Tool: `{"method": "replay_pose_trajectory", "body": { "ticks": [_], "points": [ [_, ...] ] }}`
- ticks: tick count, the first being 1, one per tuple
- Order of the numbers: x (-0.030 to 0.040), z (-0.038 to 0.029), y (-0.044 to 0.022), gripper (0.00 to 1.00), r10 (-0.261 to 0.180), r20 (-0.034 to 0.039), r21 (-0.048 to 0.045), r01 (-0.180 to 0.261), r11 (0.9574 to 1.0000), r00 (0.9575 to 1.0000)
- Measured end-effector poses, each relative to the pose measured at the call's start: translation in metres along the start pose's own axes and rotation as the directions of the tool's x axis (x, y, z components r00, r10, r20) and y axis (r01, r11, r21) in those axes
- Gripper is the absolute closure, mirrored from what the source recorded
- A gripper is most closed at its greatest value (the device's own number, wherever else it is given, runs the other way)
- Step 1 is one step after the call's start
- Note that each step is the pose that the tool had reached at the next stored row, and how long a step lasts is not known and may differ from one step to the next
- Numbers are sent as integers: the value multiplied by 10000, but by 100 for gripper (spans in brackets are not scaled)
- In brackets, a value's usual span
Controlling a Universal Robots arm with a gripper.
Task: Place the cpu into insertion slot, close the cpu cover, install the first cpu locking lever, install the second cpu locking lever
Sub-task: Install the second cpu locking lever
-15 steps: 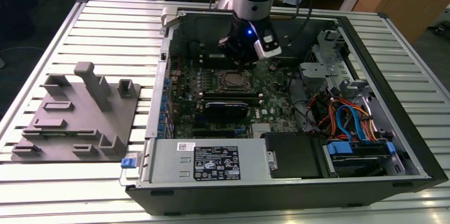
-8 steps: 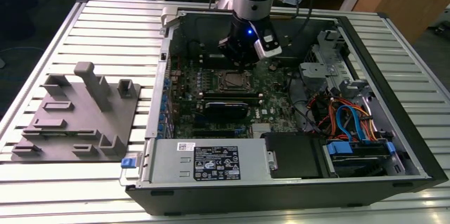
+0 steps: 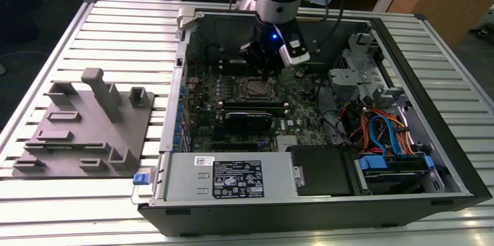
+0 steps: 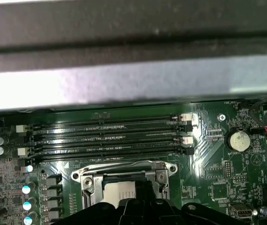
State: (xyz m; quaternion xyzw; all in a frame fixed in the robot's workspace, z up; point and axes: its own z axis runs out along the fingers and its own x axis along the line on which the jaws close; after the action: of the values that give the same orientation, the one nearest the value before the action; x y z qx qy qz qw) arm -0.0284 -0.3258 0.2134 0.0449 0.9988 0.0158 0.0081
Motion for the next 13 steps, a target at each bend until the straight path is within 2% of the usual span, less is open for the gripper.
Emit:
{"method": "replay_pose_trajectory", "body": {
  "ticks": [13],
  "points": [
    [-4,-1,-37,90,-1,0,1,1,10000,10000]
  ]
}}
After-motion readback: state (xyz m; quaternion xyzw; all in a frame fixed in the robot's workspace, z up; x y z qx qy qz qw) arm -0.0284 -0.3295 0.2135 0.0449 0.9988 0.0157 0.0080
